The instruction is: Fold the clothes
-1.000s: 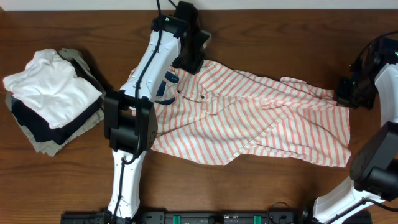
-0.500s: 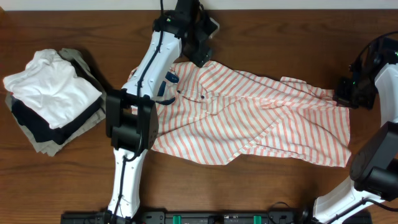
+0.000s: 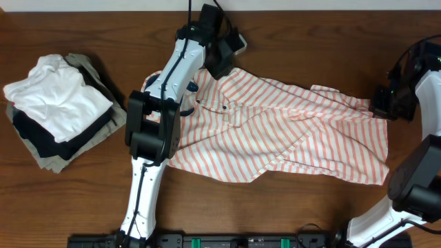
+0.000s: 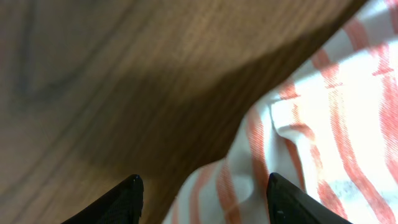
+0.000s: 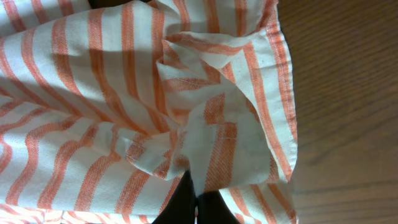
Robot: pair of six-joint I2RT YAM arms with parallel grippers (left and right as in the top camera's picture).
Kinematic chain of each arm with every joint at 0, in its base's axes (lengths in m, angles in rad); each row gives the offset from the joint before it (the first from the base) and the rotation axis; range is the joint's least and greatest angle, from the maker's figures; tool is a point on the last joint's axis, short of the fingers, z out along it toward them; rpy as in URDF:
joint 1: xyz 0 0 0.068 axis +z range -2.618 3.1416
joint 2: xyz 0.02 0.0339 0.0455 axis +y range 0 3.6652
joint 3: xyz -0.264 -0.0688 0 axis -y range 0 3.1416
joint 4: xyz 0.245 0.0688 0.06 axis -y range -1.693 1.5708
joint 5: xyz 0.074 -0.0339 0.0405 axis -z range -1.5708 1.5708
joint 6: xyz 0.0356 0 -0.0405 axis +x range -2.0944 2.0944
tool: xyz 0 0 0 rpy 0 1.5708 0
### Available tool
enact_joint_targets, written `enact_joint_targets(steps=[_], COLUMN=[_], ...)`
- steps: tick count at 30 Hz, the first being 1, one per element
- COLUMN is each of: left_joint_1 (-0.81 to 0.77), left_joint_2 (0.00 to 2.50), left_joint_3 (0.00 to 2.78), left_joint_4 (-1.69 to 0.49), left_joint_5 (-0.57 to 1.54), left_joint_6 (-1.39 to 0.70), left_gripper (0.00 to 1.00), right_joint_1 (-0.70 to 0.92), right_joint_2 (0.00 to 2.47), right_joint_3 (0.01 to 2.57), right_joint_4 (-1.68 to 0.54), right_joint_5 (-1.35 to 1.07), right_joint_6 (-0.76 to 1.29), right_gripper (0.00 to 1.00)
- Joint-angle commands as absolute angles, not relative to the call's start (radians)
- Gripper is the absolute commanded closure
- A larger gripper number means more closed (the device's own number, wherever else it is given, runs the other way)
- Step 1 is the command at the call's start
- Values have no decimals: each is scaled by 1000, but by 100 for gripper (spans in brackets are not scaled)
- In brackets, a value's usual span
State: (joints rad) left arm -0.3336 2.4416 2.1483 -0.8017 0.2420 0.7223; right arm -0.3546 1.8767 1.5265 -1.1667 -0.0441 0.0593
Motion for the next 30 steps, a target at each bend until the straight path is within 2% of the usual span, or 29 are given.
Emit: enact_joint_targets(steps=[1,5,9,11,15,17,19,30], left_joint_1=[-327,-327,-328,-328,-328,-328,-327,-318], left_joint_2=[2475,2477,2478,2479,2479,2479,2477,2320], left_joint_3=[2141,2141,2141,2141,2141,2141,2141,2142], left_joint_4=[-823,-838,-871,-884,-893,-896,-898,-977], left_joint_5=[280,280,288,299,302,302,301,294], left_joint_6=[743,743,744,744,744,744,743,521], left_gripper=[36,37,42,50,85,91,94,94], right_joint_1=[-361,-361,-361,-361,-361,-361,-361,-364], right_joint_2=[1870,1870,1870,1870,1870,1870,1870,1870], right_joint_3=[1524,1524,1524,1524,1524,1524,1524,1524], right_joint_4=[-1169,-1167,-1168,-1167,-1167,-1168,-1168,-1168], right_joint_5=[-34,-34,-34,-34,-34,-34,-34,-33], right_joint_6=[51,51,51,51,51,51,51,52], right_gripper=[99,99,99,99,99,99,99,99])
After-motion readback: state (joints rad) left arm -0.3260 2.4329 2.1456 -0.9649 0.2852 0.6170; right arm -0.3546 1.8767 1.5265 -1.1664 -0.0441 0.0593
